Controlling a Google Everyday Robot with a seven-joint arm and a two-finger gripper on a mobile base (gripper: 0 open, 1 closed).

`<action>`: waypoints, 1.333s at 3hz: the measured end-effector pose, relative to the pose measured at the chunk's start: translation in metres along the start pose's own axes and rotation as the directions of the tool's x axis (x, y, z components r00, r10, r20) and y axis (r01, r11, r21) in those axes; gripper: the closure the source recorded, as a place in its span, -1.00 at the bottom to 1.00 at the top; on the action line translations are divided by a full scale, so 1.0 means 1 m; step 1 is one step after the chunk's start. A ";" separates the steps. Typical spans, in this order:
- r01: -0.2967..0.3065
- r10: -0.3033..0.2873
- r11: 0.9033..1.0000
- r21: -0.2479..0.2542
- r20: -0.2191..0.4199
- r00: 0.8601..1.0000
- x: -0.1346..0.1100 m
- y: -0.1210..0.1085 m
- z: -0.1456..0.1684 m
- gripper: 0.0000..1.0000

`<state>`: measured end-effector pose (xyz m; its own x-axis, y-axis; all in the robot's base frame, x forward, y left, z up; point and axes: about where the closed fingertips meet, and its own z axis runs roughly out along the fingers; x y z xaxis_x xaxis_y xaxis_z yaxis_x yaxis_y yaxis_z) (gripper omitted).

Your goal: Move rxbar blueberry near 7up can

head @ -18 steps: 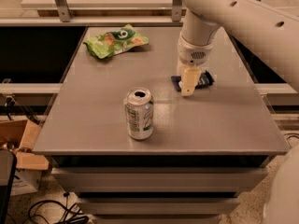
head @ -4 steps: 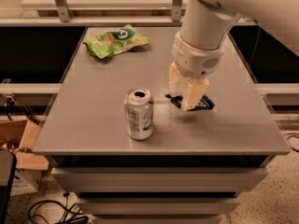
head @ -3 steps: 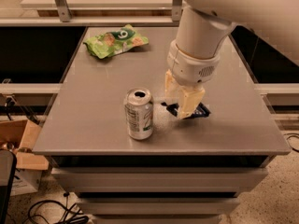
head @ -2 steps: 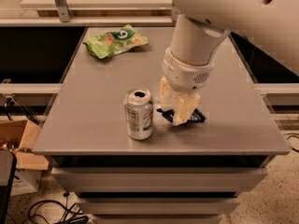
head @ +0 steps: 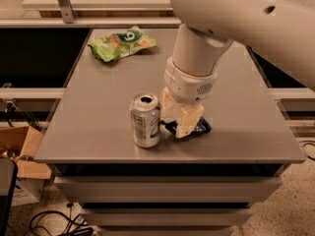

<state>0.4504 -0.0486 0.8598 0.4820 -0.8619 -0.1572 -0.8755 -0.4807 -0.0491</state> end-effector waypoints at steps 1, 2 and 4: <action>-0.007 0.007 1.000 0.000 0.002 1.000 -0.002 -0.001 0.004 0.19; -0.010 0.010 1.000 0.001 0.004 1.000 -0.004 -0.003 0.006 -0.30; -0.004 0.004 1.000 0.002 0.021 1.000 -0.004 -0.006 0.006 -1.00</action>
Offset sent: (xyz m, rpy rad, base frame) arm -0.0001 0.0071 -0.0077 0.0005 0.0149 -0.0131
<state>0.4534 -0.0419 0.8552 0.4775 -0.8603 -0.1786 -0.8776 -0.4767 -0.0504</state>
